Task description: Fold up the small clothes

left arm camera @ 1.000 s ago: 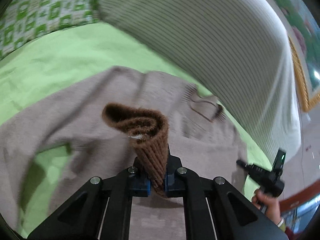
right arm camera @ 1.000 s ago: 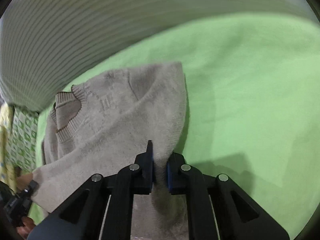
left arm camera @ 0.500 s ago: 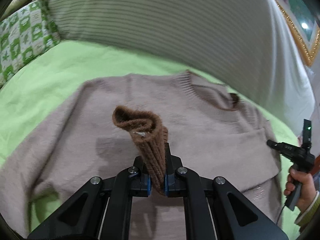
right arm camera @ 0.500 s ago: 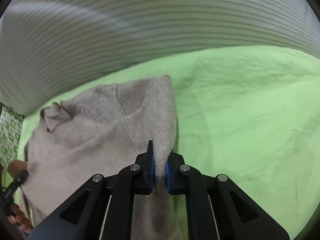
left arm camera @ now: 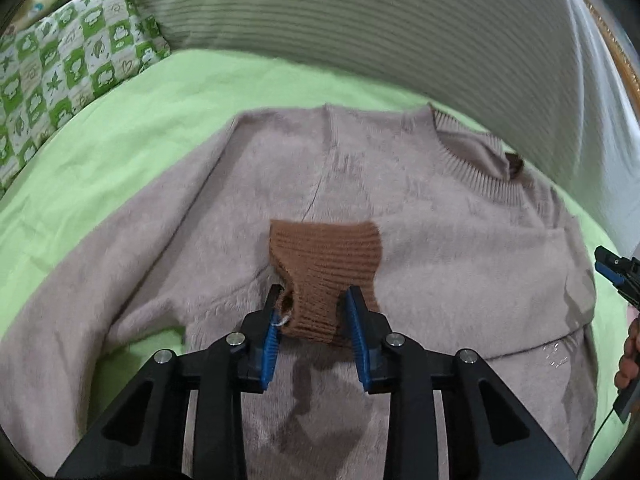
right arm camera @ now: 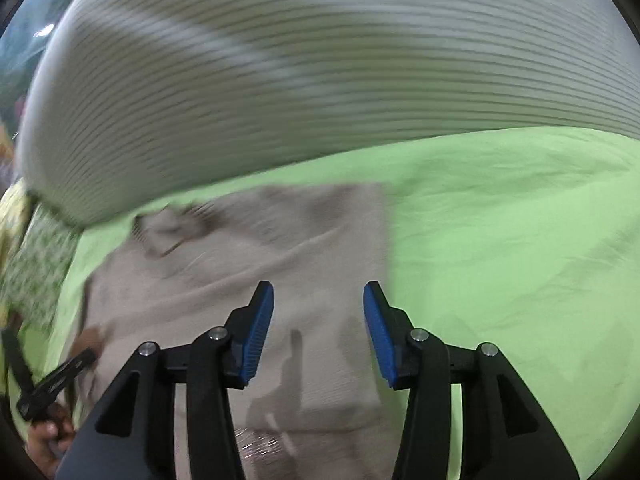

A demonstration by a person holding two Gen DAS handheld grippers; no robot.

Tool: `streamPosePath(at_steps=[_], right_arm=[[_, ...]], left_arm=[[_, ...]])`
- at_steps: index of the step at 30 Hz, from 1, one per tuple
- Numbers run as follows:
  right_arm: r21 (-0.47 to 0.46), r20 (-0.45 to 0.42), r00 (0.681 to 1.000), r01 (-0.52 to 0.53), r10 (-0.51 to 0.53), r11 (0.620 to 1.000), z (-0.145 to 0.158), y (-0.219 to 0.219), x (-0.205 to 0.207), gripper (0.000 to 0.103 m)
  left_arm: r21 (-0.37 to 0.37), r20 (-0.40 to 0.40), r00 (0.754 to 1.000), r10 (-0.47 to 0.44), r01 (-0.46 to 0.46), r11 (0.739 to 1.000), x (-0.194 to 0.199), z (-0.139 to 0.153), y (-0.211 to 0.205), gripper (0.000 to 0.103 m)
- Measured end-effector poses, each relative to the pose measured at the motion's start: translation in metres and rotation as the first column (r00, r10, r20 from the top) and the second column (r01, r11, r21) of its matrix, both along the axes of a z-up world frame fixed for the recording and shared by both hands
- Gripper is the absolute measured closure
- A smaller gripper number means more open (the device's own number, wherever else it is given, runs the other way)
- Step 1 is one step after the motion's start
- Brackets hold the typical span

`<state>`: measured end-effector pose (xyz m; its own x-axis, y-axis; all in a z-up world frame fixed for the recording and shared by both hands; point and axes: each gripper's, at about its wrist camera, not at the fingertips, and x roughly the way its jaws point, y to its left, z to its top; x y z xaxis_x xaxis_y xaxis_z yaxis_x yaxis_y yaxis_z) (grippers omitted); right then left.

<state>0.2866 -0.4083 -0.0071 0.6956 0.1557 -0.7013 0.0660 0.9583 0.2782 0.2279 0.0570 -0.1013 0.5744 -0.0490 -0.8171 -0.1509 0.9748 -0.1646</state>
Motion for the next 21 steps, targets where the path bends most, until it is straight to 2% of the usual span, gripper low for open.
streamPosePath(at_steps=[2,3,4,5,7,9,12,13,14,17,19,21], right_arm=[[-0.002,-0.068,0.997,-0.047,0.047,0.999,-0.019,0.012,0.006,0.055],[-0.035,-0.115,0.993,-0.039,0.035,0.999,-0.031,0.013,0.011,0.055],[-0.075,-0.151,0.989,-0.02,0.009,0.997,-0.041,0.011,0.012,0.058],[-0.082,-0.158,0.987,-0.007,-0.006,0.997,-0.046,0.006,0.012,0.066],[-0.076,-0.154,0.988,0.014,-0.026,0.997,-0.046,0.001,0.011,0.075],[-0.059,-0.145,0.989,0.033,-0.041,0.998,-0.036,0.001,0.008,0.073],[-0.025,-0.097,0.995,0.031,-0.033,0.999,-0.019,0.004,-0.006,0.069],[-0.008,-0.084,0.996,0.025,-0.026,1.0,-0.015,0.006,-0.011,0.068],[0.004,-0.074,0.997,0.02,-0.02,1.0,-0.016,0.01,-0.013,0.066],[0.033,-0.06,0.998,-0.007,0.009,0.999,-0.012,0.02,-0.03,0.065],[0.045,-0.067,0.997,-0.023,0.026,0.999,-0.016,0.032,-0.038,0.064],[0.066,-0.079,0.996,-0.036,0.041,0.997,-0.016,0.04,-0.054,0.064]], left_arm=[[0.037,-0.033,0.999,0.003,-0.002,0.999,-0.002,-0.007,-0.003,0.07],[0.046,-0.039,0.999,0.003,-0.001,0.999,-0.004,-0.008,-0.003,0.069],[0.053,-0.039,0.999,0.005,-0.003,0.999,-0.007,-0.008,-0.004,0.069],[0.055,-0.04,0.999,0.004,-0.002,0.998,-0.009,-0.007,-0.004,0.069],[0.06,-0.048,0.999,0.013,-0.01,0.998,-0.01,-0.003,-0.005,0.068],[0.037,-0.057,0.997,0.042,-0.04,0.999,-0.017,0.002,0.001,0.066],[0.01,-0.071,0.994,0.086,-0.085,0.996,-0.037,0.01,0.011,0.056],[0.019,-0.072,0.993,0.094,-0.092,0.996,-0.048,0.013,0.014,0.048],[0.048,-0.076,0.992,0.102,-0.099,0.994,-0.058,0.017,0.017,0.04],[0.148,-0.07,0.99,0.119,-0.107,0.983,-0.087,0.027,0.027,0.026],[0.233,-0.073,0.988,0.139,-0.118,0.965,-0.104,0.031,0.037,0.021],[0.305,-0.085,0.987,0.138,-0.106,0.946,-0.119,0.033,0.05,0.02]])
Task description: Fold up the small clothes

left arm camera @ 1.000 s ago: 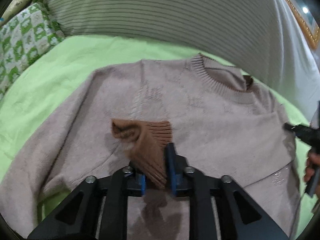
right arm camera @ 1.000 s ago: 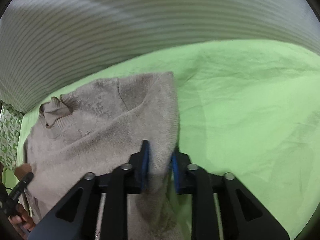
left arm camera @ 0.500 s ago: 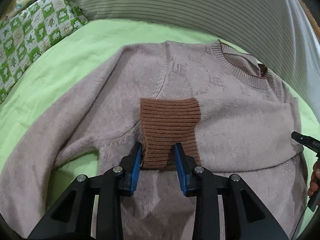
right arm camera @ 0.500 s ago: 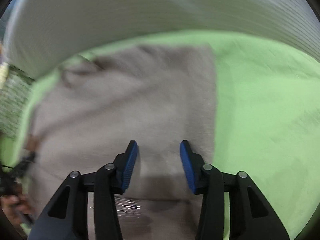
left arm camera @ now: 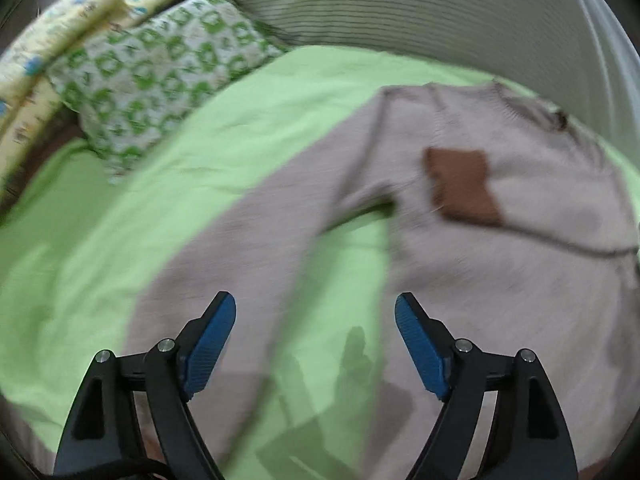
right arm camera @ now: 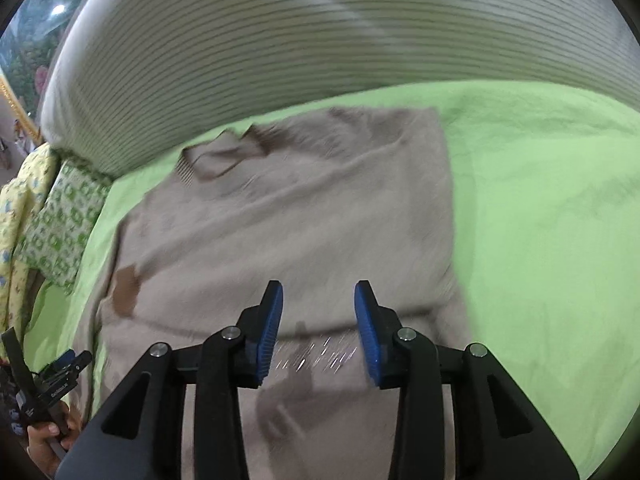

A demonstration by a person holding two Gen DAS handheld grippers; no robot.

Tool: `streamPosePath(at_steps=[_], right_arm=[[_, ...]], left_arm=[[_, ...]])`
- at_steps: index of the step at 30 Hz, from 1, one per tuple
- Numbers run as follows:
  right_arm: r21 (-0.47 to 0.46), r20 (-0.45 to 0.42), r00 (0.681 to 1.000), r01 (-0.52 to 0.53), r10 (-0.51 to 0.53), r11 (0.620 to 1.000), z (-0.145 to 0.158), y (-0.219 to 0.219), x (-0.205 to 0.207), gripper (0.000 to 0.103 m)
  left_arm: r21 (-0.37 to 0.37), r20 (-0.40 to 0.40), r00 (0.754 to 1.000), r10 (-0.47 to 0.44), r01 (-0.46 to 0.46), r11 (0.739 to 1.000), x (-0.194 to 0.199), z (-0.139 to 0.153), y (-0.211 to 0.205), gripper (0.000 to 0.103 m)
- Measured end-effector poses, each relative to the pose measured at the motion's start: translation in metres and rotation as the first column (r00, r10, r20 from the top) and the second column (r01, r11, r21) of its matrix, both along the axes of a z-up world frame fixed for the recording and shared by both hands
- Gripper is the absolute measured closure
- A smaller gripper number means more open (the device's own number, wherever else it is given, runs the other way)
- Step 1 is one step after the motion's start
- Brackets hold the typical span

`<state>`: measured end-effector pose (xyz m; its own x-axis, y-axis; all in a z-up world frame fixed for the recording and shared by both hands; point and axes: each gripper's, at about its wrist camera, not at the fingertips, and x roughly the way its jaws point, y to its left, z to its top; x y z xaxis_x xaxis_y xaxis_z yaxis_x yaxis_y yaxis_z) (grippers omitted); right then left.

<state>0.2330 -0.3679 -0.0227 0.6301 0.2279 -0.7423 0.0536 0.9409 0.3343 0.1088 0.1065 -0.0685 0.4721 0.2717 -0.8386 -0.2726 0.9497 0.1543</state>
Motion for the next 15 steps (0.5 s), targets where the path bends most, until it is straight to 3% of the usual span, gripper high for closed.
streamPosePath(at_steps=[5,8,11,12,14,15], right_arm=[[0.054,-0.04,0.999,0.009,-0.007,0.999,-0.011,0.021,-0.01,0.064],[0.072,-0.044,0.999,0.011,-0.008,0.997,-0.011,0.028,-0.02,0.064],[0.082,-0.041,0.999,0.001,0.003,0.997,-0.009,0.034,-0.026,0.064],[0.081,-0.04,0.999,-0.002,0.005,0.997,-0.008,0.037,-0.027,0.064],[0.085,-0.033,0.999,-0.004,0.007,0.996,-0.005,0.04,-0.03,0.064],[0.086,-0.03,1.0,-0.005,0.008,0.996,-0.005,0.041,-0.031,0.064]], left_arm=[[0.089,-0.116,0.993,-0.025,0.035,0.995,-0.019,-0.012,0.023,0.017],[0.147,-0.228,0.973,-0.037,0.072,0.987,-0.025,-0.034,0.026,0.017],[0.172,-0.287,0.958,-0.017,0.069,0.983,-0.035,-0.05,0.036,0.018],[0.133,-0.277,0.961,-0.023,0.062,0.989,-0.038,-0.049,0.042,0.022],[0.019,-0.278,0.959,-0.056,0.064,0.998,-0.037,-0.048,0.049,0.062],[-0.028,-0.274,0.959,-0.067,0.062,0.998,-0.036,-0.046,0.052,0.076]])
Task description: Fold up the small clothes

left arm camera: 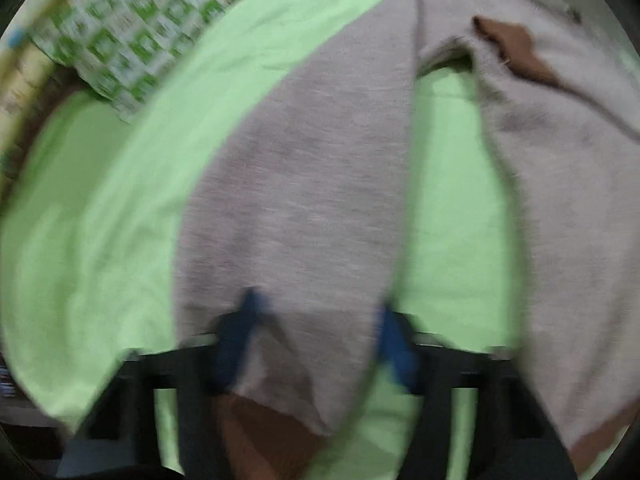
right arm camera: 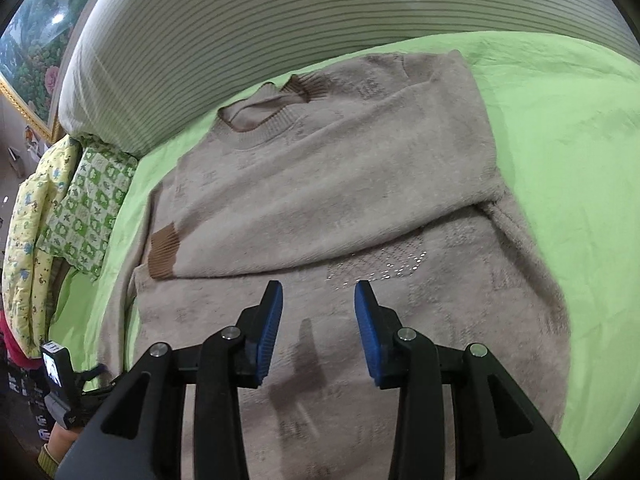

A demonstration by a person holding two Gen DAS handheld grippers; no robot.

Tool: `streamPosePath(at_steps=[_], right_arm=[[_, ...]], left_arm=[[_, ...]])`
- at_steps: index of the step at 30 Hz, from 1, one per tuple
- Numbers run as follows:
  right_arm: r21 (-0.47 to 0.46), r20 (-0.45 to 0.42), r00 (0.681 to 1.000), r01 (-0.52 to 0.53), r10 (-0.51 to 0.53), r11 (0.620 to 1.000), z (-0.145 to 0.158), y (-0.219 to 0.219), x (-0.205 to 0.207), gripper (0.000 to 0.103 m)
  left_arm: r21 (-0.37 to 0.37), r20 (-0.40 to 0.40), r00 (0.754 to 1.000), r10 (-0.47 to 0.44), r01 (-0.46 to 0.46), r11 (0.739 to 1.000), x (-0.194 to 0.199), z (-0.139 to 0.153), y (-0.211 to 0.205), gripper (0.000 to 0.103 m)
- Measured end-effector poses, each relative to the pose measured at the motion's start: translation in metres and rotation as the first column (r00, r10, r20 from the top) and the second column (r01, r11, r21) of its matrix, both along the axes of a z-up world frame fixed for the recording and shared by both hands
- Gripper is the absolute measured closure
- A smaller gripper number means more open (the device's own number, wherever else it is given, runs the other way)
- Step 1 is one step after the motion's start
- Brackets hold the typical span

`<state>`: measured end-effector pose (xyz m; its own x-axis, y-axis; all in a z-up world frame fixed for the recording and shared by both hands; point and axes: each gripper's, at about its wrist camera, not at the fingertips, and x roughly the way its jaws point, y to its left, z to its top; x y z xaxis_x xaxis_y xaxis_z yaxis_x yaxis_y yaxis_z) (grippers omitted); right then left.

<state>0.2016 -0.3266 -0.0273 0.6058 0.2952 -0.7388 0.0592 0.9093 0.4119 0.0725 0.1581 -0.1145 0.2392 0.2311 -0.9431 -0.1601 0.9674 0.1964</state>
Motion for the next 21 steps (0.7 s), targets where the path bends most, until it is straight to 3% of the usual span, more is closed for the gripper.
streamPosePath(at_steps=[1,3,6,8,10,13,15,17,19,21], right_arm=[[-0.001,0.002,1.0,-0.001,0.001,1.0,0.0,0.001,-0.001,0.064],[0.004,0.008,1.0,0.0,0.0,1.0,0.001,0.002,-0.003,0.064],[-0.005,0.022,1.0,0.004,-0.004,1.0,0.003,0.002,-0.007,0.064],[0.001,0.031,0.999,0.006,-0.006,1.0,0.004,0.0,-0.01,0.064],[0.003,0.038,0.999,0.008,-0.008,1.0,0.006,-0.003,-0.011,0.064],[0.017,0.05,0.998,0.027,-0.028,0.999,0.01,-0.011,-0.012,0.064],[0.027,0.062,0.997,0.042,-0.043,0.999,0.014,-0.017,-0.012,0.064],[0.034,0.072,0.996,0.055,-0.058,0.998,0.018,-0.024,-0.01,0.064],[0.036,0.078,0.995,0.065,-0.068,0.997,0.021,-0.03,-0.006,0.064],[0.039,0.074,0.994,0.072,-0.075,0.997,0.022,-0.035,-0.001,0.064]], left_arm=[[0.003,-0.003,1.0,0.001,-0.001,1.0,0.001,0.002,0.0,0.096],[-0.038,0.004,1.0,-0.011,0.011,0.999,0.005,0.009,-0.002,0.101],[-0.187,0.07,0.998,0.01,0.003,0.982,0.011,0.035,-0.006,0.101],[-0.308,0.155,0.988,0.009,0.039,0.951,0.022,0.068,-0.019,0.101],[-0.382,0.242,0.97,-0.012,0.107,0.918,0.039,0.1,-0.038,0.101],[-0.416,0.366,0.927,-0.077,0.237,0.878,0.074,0.146,-0.086,0.101],[-0.454,0.435,0.893,-0.112,0.325,0.829,0.102,0.172,-0.122,0.101],[-0.459,0.482,0.864,-0.146,0.391,0.798,0.134,0.189,-0.164,0.101],[-0.456,0.52,0.833,-0.191,0.46,0.762,0.156,0.193,-0.196,0.095],[-0.448,0.505,0.836,-0.214,0.465,0.764,0.174,0.184,-0.229,0.083]])
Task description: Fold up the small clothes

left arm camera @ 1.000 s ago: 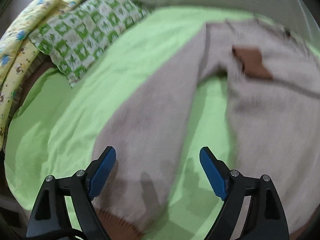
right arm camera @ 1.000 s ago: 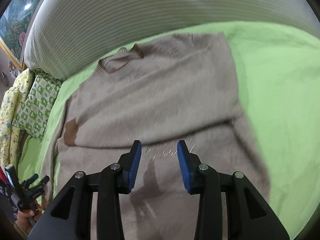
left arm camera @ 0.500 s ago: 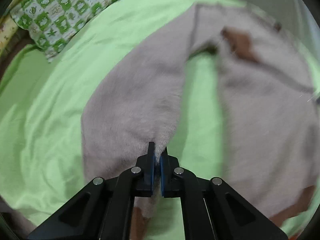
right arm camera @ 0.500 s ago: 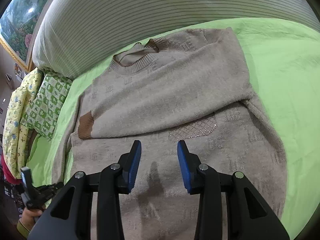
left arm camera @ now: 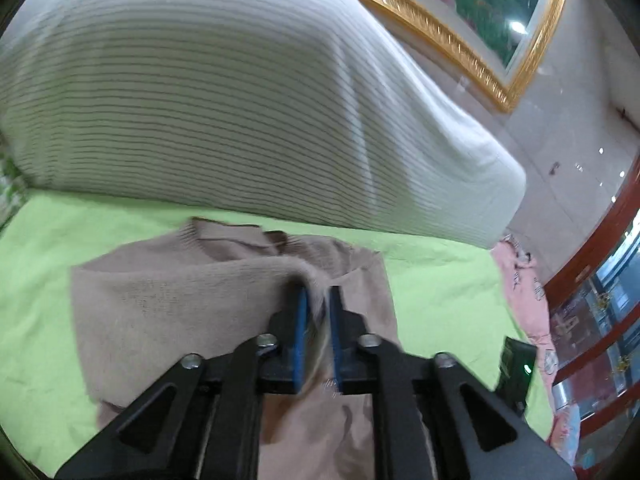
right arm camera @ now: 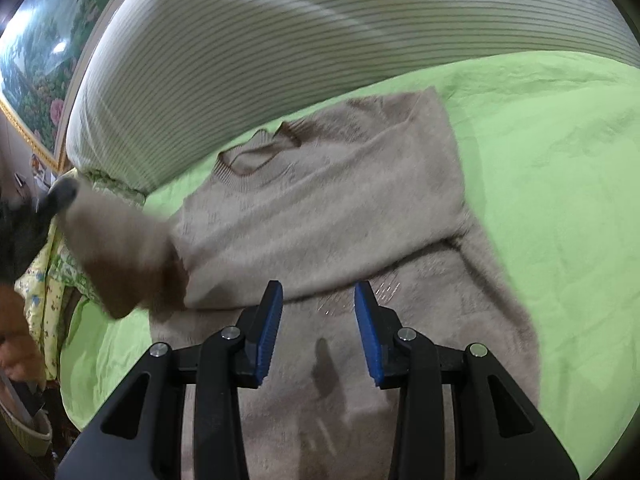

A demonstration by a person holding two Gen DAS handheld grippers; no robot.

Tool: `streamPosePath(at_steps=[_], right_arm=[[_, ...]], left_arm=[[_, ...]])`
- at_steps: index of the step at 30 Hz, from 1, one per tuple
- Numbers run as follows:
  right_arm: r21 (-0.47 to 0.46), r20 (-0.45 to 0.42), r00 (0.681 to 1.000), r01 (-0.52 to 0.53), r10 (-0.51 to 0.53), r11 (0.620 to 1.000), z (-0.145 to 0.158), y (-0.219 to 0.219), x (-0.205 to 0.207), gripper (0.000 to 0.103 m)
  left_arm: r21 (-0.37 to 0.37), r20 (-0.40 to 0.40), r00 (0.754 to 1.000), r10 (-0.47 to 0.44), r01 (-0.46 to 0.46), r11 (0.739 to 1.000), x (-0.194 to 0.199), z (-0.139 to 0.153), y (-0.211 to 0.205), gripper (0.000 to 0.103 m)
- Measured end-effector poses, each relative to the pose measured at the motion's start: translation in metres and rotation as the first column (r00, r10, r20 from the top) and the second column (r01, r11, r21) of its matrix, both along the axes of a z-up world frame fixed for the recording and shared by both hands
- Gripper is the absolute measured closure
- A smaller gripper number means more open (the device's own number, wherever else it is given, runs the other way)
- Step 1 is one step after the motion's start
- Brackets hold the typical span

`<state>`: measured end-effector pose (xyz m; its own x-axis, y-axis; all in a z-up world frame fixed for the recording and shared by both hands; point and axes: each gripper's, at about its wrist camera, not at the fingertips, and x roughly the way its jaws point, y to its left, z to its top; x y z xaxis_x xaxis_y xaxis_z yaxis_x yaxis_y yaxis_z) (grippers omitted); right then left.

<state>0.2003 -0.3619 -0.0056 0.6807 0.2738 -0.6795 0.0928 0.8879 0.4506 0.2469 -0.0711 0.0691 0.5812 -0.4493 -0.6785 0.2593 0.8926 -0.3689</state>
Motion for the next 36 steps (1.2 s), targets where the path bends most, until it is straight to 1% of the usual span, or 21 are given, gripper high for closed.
streamPosePath(at_steps=[1,2,3,5,8,11,14,17,19,20,21,23,25,27,29,30,31,32,33,34,36], right_arm=[[0.003,-0.004,1.0,0.001,-0.001,1.0,-0.001,-0.002,0.002,0.064],[0.004,-0.013,1.0,0.005,-0.005,1.0,-0.003,-0.004,0.006,0.064],[0.006,-0.017,1.0,0.005,-0.005,1.0,-0.004,-0.006,0.008,0.064],[0.015,-0.021,1.0,0.001,-0.001,1.0,-0.006,-0.008,0.01,0.064],[0.015,-0.035,0.999,-0.007,0.008,1.0,-0.012,-0.008,0.014,0.064],[0.002,-0.05,0.999,-0.011,0.011,1.0,-0.019,-0.008,0.019,0.064],[0.001,-0.061,0.998,-0.015,0.015,1.0,-0.023,-0.01,0.026,0.064],[0.008,-0.063,0.998,-0.005,0.005,1.0,-0.025,-0.014,0.04,0.064],[0.042,-0.072,0.997,0.002,0.001,0.999,-0.029,-0.016,0.052,0.063],[0.056,-0.095,0.996,0.008,-0.003,0.998,-0.033,-0.018,0.061,0.059],[0.07,-0.117,0.993,0.019,-0.011,0.997,-0.039,-0.019,0.068,0.058],[0.103,-0.146,0.989,0.044,-0.029,0.994,-0.048,-0.021,0.08,0.057],[0.147,-0.162,0.985,0.075,-0.051,0.986,-0.057,-0.023,0.093,0.057],[0.192,-0.166,0.981,0.131,-0.099,0.973,-0.063,-0.029,0.101,0.057],[0.243,-0.163,0.976,0.183,-0.146,0.953,-0.066,-0.034,0.105,0.057],[0.25,-0.161,0.973,0.201,-0.164,0.947,-0.066,-0.036,0.108,0.057],[0.223,-0.159,0.972,0.203,-0.17,0.953,-0.063,-0.034,0.111,0.066],[0.181,-0.153,0.974,0.193,-0.167,0.964,-0.057,-0.03,0.114,0.096],[0.158,-0.129,0.979,0.179,-0.159,0.971,-0.048,-0.027,0.116,0.094],[0.159,-0.077,0.987,0.153,-0.142,0.975,-0.034,-0.024,0.115,0.094],[0.128,0.062,0.994,0.081,-0.089,0.988,0.005,-0.015,0.11,0.095]], left_arm=[[0.007,-0.025,1.0,-0.009,0.009,1.0,0.004,-0.01,-0.012,0.072],[0.015,-0.05,0.999,-0.012,0.013,1.0,0.008,-0.021,-0.017,0.067],[0.034,-0.066,0.998,-0.006,0.008,0.999,0.008,-0.03,-0.019,0.065],[0.083,-0.097,0.995,0.019,-0.01,0.996,-0.002,-0.052,-0.013,0.057],[0.152,-0.142,0.987,0.072,-0.05,0.987,-0.021,-0.083,0.014,0.052],[0.294,-0.162,0.973,0.166,-0.113,0.949,-0.044,-0.112,0.057,0.052],[0.377,-0.199,0.943,0.266,-0.176,0.909,-0.053,-0.135,0.104,0.052],[0.422,-0.214,0.918,0.335,-0.223,0.879,-0.054,-0.155,0.132,0.052],[0.449,-0.207,0.913,0.351,-0.23,0.863,-0.049,-0.163,0.134,0.052],[0.476,-0.189,0.915,0.355,-0.231,0.849,-0.046,-0.167,0.132,0.052],[0.498,-0.173,0.917,0.36,-0.234,0.835,-0.041,-0.169,0.128,0.052],[0.533,-0.155,0.918,0.366,-0.234,0.813,-0.031,-0.177,0.123,0.052],[0.566,-0.122,0.91,0.397,-0.265,0.781,-0.02,-0.182,0.121,0.05],[0.569,-0.102,0.893,0.438,-0.309,0.762,-0.011,-0.181,0.124,0.049],[0.551,-0.093,0.859,0.503,-0.376,0.745,-0.007,-0.18,0.135,0.049],[0.543,-0.096,0.842,0.531,-0.403,0.737,-0.005,-0.179,0.14,0.049],[0.523,-0.105,0.812,0.575,-0.447,0.726,-0.001,-0.179,0.149,0.049],[0.498,-0.111,0.788,0.605,-0.483,0.72,-0.002,-0.178,0.158,0.049],[0.467,-0.126,0.775,0.619,-0.504,0.727,-0.001,-0.176,0.163,0.049],[0.436,-0.145,0.763,0.63,-0.523,0.733,-0.003,-0.176,0.17,0.049],[0.412,-0.159,0.755,0.636,-0.535,0.738,-0.003,-0.177,0.177,0.049]])
